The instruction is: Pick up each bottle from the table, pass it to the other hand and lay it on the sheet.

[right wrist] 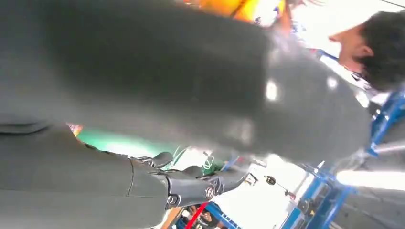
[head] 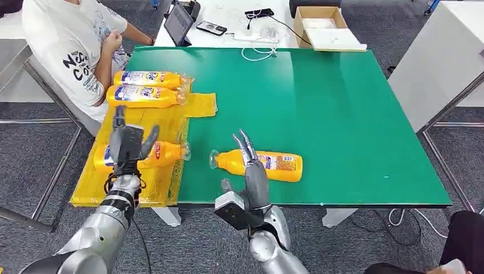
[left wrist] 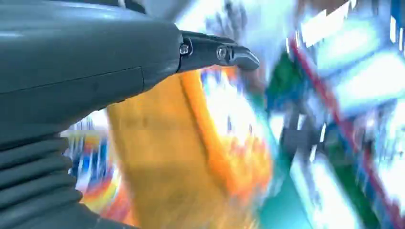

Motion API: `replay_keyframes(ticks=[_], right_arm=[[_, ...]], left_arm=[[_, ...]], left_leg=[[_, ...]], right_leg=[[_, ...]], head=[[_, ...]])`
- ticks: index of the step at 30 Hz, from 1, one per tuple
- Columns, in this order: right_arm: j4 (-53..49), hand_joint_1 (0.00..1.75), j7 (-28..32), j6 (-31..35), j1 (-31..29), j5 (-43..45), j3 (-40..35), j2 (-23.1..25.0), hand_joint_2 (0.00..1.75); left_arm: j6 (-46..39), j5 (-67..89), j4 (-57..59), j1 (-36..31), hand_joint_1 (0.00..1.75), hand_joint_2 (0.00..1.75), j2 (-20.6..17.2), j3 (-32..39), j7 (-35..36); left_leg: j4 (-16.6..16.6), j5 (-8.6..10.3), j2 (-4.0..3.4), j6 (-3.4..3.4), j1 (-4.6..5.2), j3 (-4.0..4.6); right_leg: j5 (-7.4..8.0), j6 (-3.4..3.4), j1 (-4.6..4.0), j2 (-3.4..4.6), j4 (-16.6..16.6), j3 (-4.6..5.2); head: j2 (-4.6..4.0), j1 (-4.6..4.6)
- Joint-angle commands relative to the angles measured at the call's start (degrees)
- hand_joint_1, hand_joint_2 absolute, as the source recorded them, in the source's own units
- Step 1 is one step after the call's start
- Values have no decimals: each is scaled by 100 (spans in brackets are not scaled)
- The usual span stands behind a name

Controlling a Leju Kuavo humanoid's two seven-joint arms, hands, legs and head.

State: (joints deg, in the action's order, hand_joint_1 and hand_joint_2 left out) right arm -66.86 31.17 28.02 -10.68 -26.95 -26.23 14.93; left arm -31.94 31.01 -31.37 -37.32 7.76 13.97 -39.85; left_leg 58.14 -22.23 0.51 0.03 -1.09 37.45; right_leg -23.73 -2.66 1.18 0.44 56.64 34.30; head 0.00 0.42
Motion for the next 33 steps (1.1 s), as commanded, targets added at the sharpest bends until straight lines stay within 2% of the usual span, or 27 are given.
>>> replay_keyframes(ticks=[1, 3, 6, 10, 13, 18, 28, 33], right_arm=[[790, 0, -754, -163, -875, -435, 238, -646, 175], [790, 0, -754, -163, -875, -435, 238, -646, 175], [1178, 0, -1419, -335, -1303, -859, 476, -905, 175], [1858, 0, -1863, -824, -1775, -1136, 980, -1216, 175], [2329, 0, -2068, -1223, -1995, -1273, 1048, -1283, 175], [3092, 0, -2113, -1792, -2286, -1239, 1044, -1163, 175], [3242, 0, -2079, -1905, -2327, -1184, 1051, -1143, 175], [3867, 0, -2133, -2532, -2518, -1152, 841, -1153, 175]], left_arm=[[-806, -897, -2882, 1087, 0, 175, 63, -892, -15], [-806, -897, -2882, 1087, 0, 175, 63, -892, -15], [-806, -1364, -3512, 1417, 0, 175, 134, -1232, -15], [158, -1890, -2825, 1430, 0, 175, 310, -1297, -15], [285, -1796, -2614, 1476, 0, 175, 342, -1331, -15], [359, -1876, -2439, 1444, 0, 175, 286, -1270, -15], [372, -1865, -2379, 1402, 0, 175, 295, -1265, -15], [384, -1803, -2124, 1284, 0, 175, 314, -1291, -15]], left_leg=[[0, -7, -12, 7, -2, -9], [4, -12, -19, 9, -3, -13], [3, -5, 5, 10, 0, 1], [-3, -2, 7, 10, 7, -3], [-3, 0, 14, 9, 10, -3], [-2, -9, -9, 6, 8, -13], [4, -7, -3, 8, -2, -1], [2, -2, 2, 7, -3, -1]], right_leg=[[-2, 10, -5, 5, -6, -10], [-4, 9, -7, 9, -6, -11], [-7, 9, -3, -12, -4, -1], [-3, 6, 3, -17, -9, -7], [-2, 6, 6, -19, -10, -10], [-1, 8, 3, 0, -8, -13], [-1, 5, -6, -5, -4, 0], [0, 8, -6, -13, -6, -3]], head=[[0, 0], [0, -2], [0, 4], [0, 0], [0, 0], [0, -2], [0, -2], [0, -2]])
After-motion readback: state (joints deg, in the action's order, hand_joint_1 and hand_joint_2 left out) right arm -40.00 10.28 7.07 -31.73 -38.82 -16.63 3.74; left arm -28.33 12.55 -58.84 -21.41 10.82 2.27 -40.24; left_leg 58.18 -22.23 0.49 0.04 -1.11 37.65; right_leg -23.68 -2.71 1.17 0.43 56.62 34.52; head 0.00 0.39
